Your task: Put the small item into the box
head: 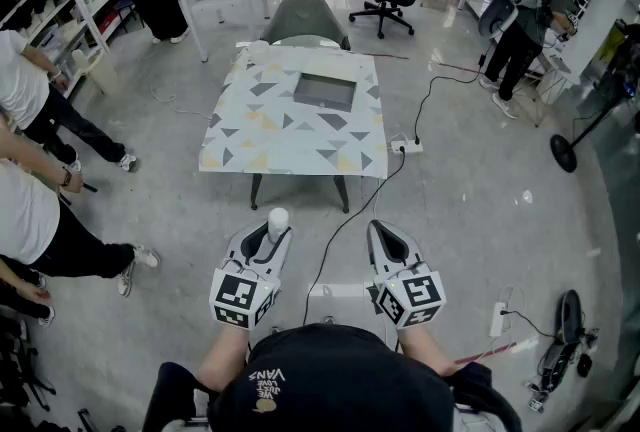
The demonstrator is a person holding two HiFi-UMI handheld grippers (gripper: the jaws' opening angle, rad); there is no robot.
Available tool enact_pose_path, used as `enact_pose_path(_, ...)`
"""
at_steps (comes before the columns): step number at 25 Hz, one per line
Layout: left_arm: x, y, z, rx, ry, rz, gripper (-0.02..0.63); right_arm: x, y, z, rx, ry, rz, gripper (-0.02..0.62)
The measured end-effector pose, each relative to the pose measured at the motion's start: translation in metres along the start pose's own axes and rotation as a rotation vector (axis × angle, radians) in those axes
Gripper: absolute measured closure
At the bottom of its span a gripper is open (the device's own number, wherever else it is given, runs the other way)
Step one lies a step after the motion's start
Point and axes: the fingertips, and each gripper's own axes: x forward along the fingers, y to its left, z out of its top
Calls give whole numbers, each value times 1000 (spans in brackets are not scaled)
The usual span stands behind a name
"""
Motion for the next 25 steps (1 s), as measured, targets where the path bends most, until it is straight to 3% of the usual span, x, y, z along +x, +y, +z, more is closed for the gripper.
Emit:
enact_pose_path(14,15,-18,-12,-30,13,54,472,-5,-22,-9,36,-17,71,597)
enact_pose_path(25,63,13,-7,-23,25,4,472,42,-42,-2,47,-22,49,597)
